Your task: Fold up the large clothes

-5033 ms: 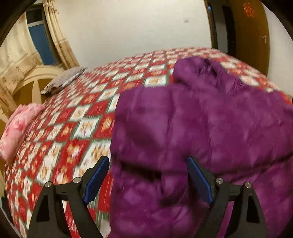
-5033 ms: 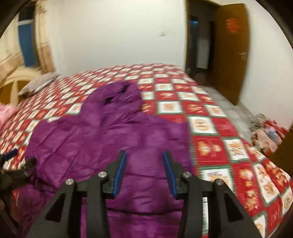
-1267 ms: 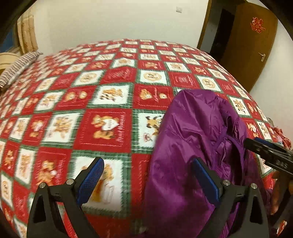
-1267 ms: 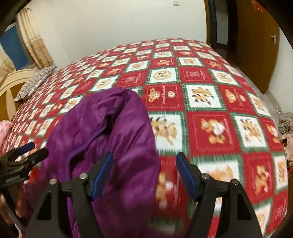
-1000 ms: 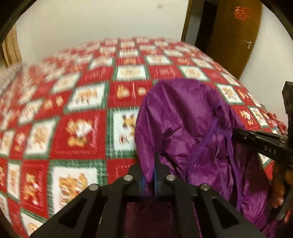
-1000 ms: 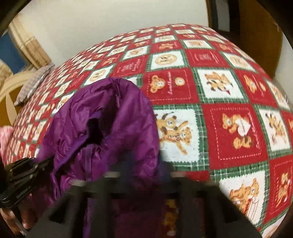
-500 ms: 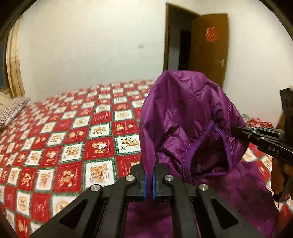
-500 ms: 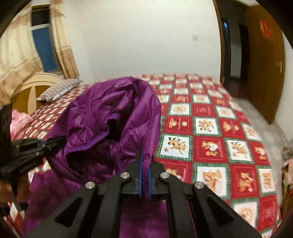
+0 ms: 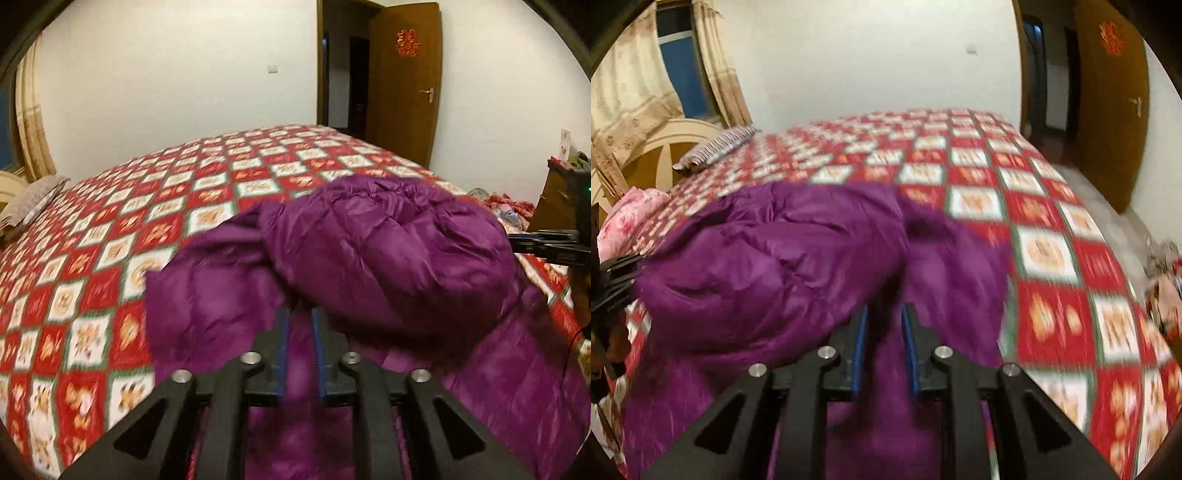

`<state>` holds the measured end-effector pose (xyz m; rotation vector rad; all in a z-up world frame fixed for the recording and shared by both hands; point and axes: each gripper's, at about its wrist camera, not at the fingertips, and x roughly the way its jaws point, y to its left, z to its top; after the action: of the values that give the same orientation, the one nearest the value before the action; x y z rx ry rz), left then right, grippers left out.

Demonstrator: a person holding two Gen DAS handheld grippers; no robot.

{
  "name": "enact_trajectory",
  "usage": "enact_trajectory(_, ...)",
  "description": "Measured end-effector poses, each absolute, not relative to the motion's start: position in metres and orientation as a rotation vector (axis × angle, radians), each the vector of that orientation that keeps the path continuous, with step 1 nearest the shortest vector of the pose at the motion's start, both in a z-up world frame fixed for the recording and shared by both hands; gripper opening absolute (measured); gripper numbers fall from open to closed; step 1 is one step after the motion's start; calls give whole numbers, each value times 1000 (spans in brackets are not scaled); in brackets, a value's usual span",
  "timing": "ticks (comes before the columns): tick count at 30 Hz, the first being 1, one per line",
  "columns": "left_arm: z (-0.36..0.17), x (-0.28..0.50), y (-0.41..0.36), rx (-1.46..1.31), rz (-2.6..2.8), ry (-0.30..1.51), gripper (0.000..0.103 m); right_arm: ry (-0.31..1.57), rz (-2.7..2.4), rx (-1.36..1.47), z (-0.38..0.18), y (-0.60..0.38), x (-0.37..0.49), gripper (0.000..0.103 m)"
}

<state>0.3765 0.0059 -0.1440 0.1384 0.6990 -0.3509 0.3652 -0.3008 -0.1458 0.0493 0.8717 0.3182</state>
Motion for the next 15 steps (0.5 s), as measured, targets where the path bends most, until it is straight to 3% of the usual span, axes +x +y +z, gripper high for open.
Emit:
enact_trajectory(1, -143, 375, 11, 139, -324, 698, 44, 885, 314, 44, -146, -305, 360, 24)
enact_trajectory(2, -143, 374, 15, 135, -295, 686, 71, 896, 302, 35, -146, -310, 356, 25)
enact_trajectory(3, -139, 374, 20, 119, -263, 660, 86, 900, 290, 30, -143, -311, 351, 29)
enact_trajectory(6, -118, 385, 21, 31, -236, 616, 89, 893, 271, 72, -127, -313, 353, 41)
enact_trajectory(11, -99, 440, -13, -29, -187, 651, 89, 804, 305, 103, -93, -271, 388, 41)
enact_trajectory(15, -122, 461, -51, 72, -179, 747, 89, 891, 338, 125, -107, -235, 425, 41)
